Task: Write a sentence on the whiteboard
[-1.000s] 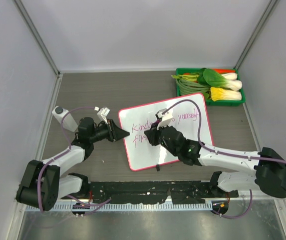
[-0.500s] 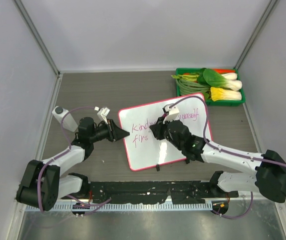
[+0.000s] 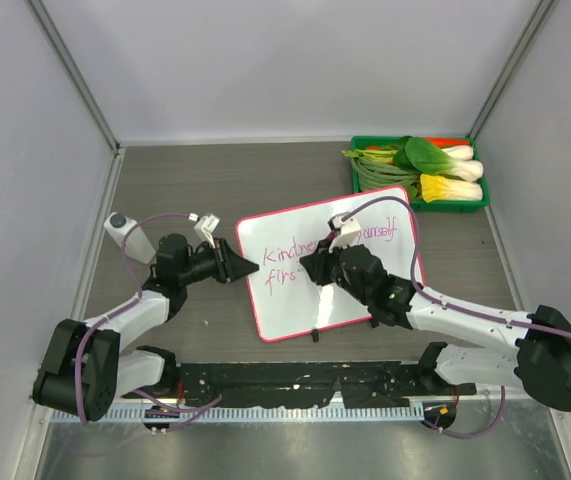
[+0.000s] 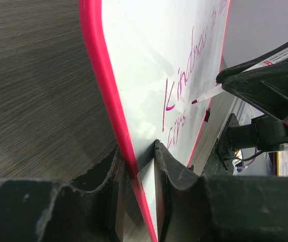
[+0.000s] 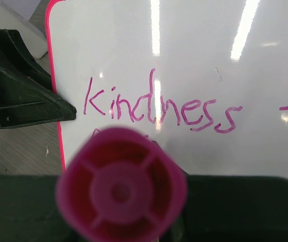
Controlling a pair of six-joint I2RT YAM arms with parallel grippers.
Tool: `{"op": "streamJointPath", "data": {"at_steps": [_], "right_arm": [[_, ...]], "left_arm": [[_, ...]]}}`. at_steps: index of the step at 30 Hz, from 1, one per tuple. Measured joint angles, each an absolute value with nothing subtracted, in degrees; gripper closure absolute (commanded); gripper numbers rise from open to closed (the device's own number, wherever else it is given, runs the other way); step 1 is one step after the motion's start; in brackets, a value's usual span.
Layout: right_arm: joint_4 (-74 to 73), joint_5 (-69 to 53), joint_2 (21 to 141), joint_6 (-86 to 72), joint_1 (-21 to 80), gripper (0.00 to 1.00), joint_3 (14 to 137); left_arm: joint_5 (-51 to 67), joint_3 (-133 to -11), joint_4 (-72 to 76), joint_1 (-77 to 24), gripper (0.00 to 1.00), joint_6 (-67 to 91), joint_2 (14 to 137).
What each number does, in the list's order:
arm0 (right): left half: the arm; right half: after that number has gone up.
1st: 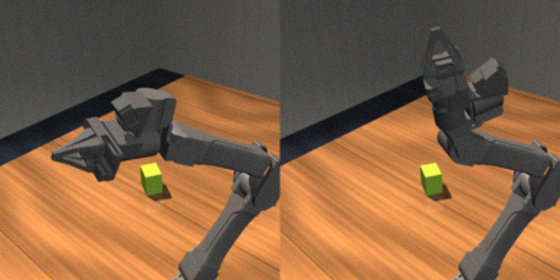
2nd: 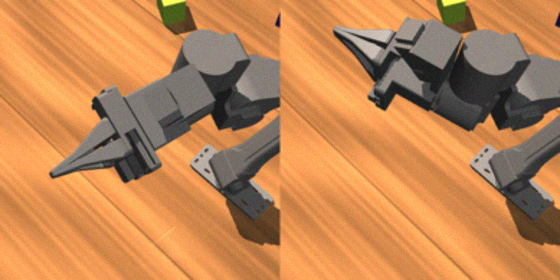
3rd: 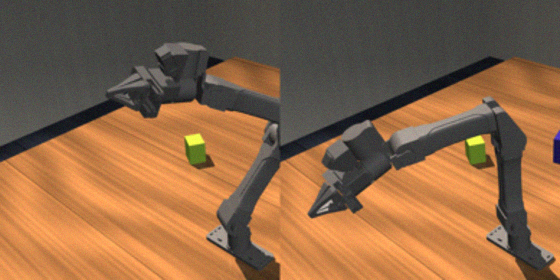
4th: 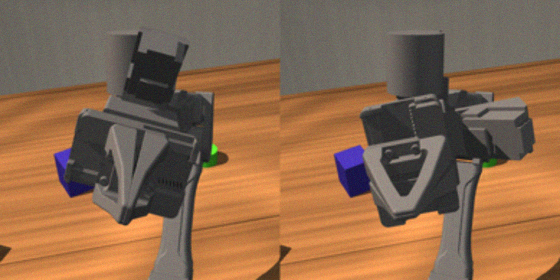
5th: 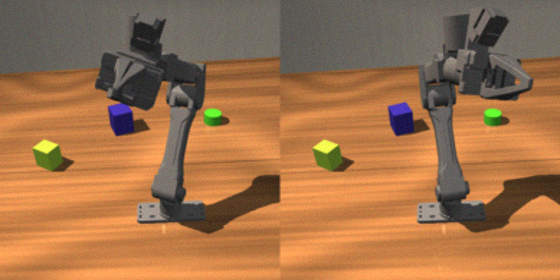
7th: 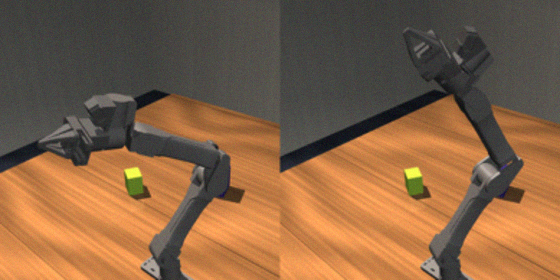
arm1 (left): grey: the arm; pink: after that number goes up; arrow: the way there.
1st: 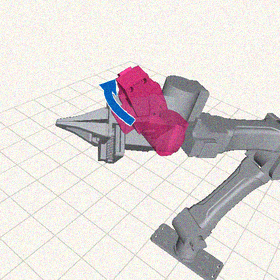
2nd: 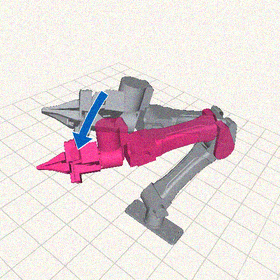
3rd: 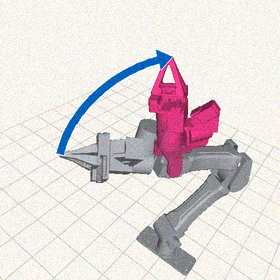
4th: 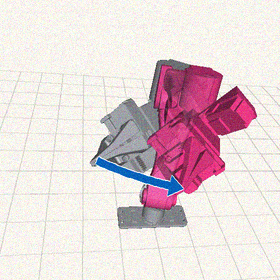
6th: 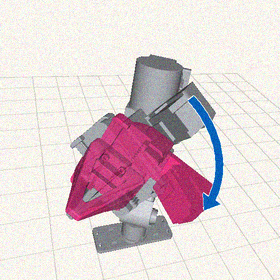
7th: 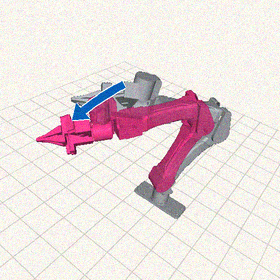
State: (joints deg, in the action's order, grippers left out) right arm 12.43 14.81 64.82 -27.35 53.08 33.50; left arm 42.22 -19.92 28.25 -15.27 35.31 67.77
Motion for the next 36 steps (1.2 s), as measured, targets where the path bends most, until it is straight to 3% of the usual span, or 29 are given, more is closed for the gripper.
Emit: {"op": "streamJointPath", "data": {"at_steps": [36], "right_arm": [[10.87, 18.72, 64.69, -27.16, 53.12, 0.99, 33.50]], "left_arm": [[42.17, -19.92, 28.23, -15.27, 1.00, 35.31, 67.77]]}}
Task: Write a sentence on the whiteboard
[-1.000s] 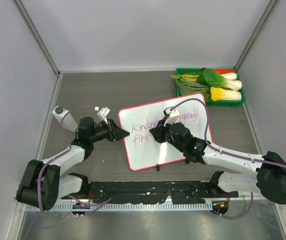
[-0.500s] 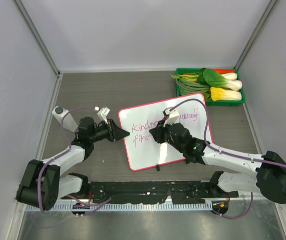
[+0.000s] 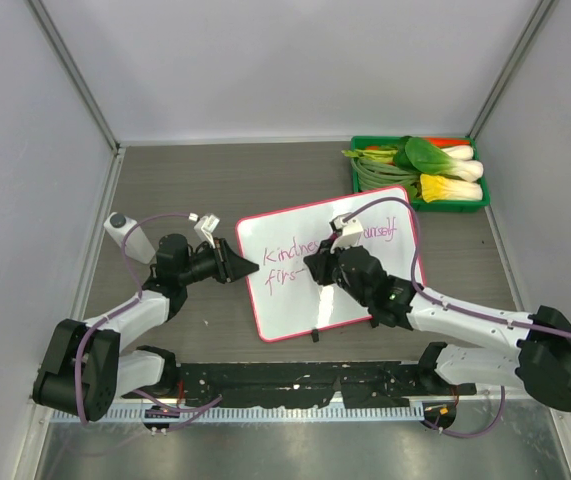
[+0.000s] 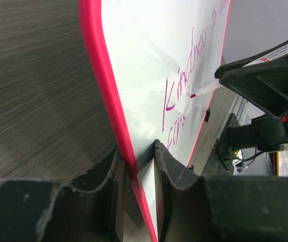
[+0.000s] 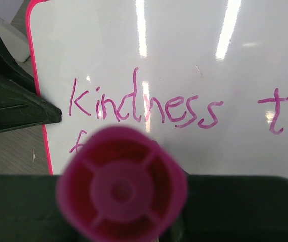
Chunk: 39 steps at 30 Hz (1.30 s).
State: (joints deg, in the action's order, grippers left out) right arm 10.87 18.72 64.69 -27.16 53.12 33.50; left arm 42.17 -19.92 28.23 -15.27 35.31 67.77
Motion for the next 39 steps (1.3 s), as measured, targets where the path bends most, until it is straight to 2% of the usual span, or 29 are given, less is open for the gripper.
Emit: {"op": "streamJointPath", "data": {"at_steps": [39], "right_arm": [[12.21, 16.93, 64.60, -27.18, 52.86, 0.99, 32.62]], "left_arm": [[42.19, -19.94, 28.23, -15.27, 1.00, 35.31, 67.83]]}}
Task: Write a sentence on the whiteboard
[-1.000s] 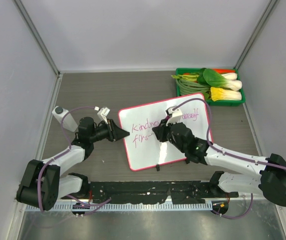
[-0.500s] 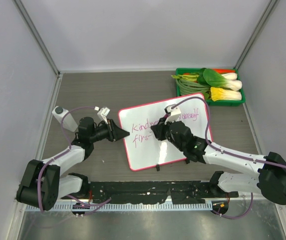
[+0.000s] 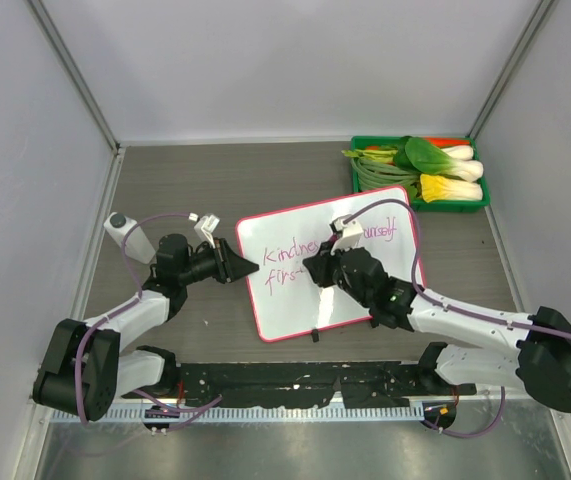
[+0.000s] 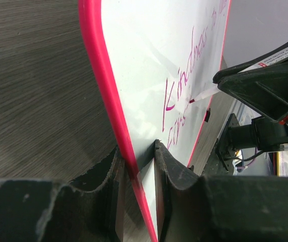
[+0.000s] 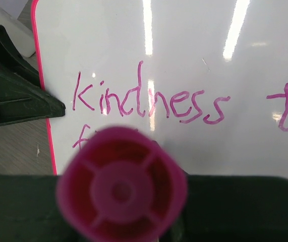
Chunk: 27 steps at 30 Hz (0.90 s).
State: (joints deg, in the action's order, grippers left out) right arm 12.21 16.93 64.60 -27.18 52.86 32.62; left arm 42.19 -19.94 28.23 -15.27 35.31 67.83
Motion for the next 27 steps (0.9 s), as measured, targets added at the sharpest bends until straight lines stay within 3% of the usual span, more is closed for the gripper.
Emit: {"op": "streamJointPath", "data": {"at_steps": [27], "right_arm": [[10.83, 17.52, 61.10, -28.53, 52.86, 0.99, 29.69]], "left_arm": [[42.06, -20.01, 28.23, -15.38, 1.00, 35.29, 67.88]]}}
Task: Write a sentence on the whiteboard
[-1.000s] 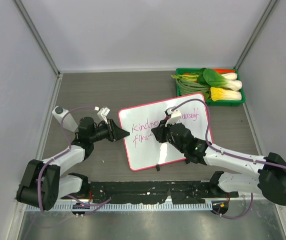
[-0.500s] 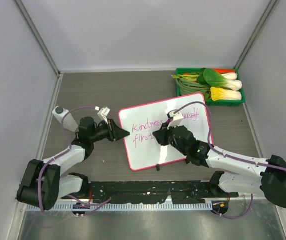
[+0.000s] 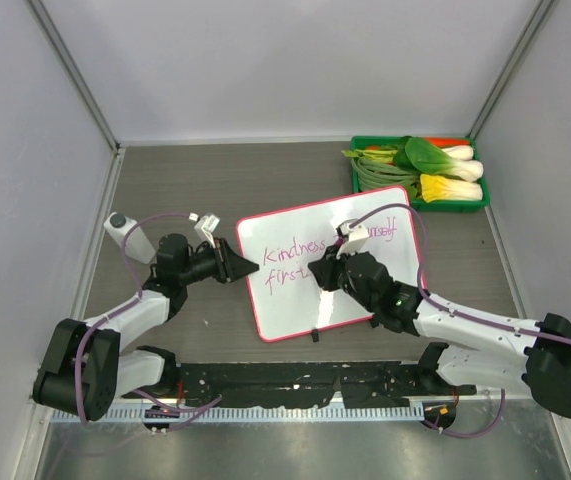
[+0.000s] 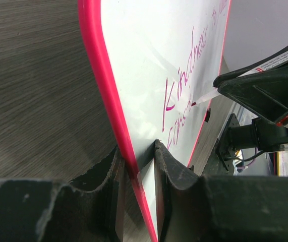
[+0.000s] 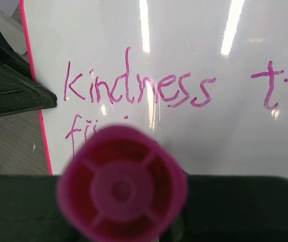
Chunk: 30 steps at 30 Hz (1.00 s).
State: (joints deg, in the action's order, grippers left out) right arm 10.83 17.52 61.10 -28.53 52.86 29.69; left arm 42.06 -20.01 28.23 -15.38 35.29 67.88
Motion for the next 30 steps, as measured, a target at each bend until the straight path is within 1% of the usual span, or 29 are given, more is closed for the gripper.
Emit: {"op": "streamJointPath", "data": {"at_steps": [7, 14, 30], "right_arm": [[10.13, 17.89, 60.82, -27.42, 52.86, 0.98, 30.72], [8.99, 17.93, 57.47, -27.29, 52.86, 0.99, 30.79], [9.32, 18.87, 60.62, -27.24, 52.86, 0.99, 30.52]], "left_arm": [[42.06, -20.03, 28.23, -15.38, 1.00, 35.29, 67.88], [42.09, -20.03, 28.23, -15.40, 1.00, 35.29, 67.88], [42.04, -20.03, 28.21, -15.42, 1.00, 35.29, 67.85]]}}
